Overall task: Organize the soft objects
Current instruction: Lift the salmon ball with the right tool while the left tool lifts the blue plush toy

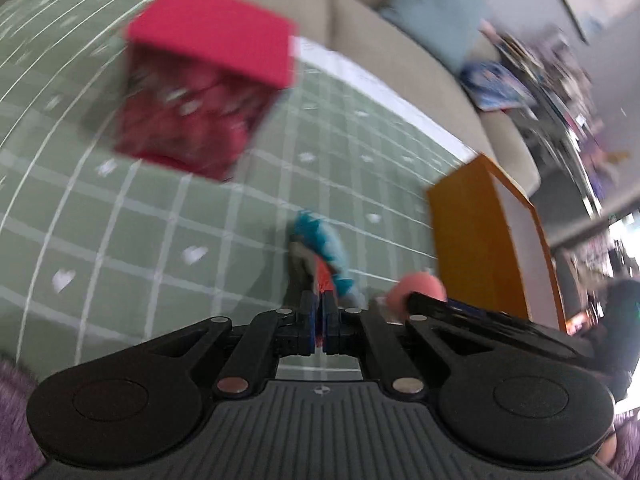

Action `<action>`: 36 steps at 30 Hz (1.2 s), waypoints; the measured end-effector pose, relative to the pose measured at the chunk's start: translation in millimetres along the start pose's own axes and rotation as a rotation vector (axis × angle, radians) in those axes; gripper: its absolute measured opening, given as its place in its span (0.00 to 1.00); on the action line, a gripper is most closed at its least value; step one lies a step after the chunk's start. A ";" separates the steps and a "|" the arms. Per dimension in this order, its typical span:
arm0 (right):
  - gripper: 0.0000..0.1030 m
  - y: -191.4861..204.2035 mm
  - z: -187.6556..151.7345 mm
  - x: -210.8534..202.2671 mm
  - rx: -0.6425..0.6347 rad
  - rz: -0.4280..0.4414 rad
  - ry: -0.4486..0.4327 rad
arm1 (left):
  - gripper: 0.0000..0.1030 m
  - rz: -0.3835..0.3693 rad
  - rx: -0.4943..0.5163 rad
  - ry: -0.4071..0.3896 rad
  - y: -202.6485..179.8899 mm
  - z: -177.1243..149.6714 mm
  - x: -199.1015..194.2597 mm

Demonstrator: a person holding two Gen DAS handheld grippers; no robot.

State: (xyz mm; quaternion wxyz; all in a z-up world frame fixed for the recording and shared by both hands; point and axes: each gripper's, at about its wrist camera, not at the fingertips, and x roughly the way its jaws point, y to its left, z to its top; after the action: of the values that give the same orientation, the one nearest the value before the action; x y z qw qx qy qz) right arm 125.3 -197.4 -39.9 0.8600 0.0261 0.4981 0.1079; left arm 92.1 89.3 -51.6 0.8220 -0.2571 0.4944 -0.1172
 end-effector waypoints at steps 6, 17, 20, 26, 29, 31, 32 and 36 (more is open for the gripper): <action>0.40 14.6 -7.5 -3.9 -0.048 0.007 -0.024 | 0.06 0.088 -0.010 0.005 16.5 -5.9 4.6; 0.40 17.1 -14.4 -6.5 -0.057 0.036 -0.049 | 0.60 0.236 0.318 0.050 -8.4 -19.6 10.4; 0.40 18.1 -15.0 -5.9 -0.063 0.067 -0.053 | 0.68 0.228 0.453 0.049 -24.6 -22.4 17.4; 0.40 17.1 -14.6 -0.7 -0.064 0.072 -0.041 | 0.83 0.240 0.637 0.039 -40.6 -25.2 41.1; 0.41 12.0 -13.6 2.5 -0.043 0.076 -0.031 | 0.83 0.228 0.672 0.082 -40.5 -26.7 55.4; 0.41 10.5 -13.3 5.3 -0.037 0.076 -0.026 | 0.83 0.226 0.688 0.080 -41.9 -28.9 62.5; 0.41 9.9 -13.2 7.2 -0.034 0.076 -0.021 | 0.83 0.225 0.689 0.072 -41.3 -28.7 63.7; 0.41 9.6 -13.1 14.7 -0.028 0.083 -0.006 | 0.83 0.192 0.638 0.034 -40.3 -25.6 71.5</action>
State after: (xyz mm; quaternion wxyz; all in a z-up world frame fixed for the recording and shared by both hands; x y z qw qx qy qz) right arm 119.5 -185.8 -57.5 0.8565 0.0350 0.4925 0.1504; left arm 106.8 15.6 -93.3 0.8600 0.0631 0.4684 -0.1924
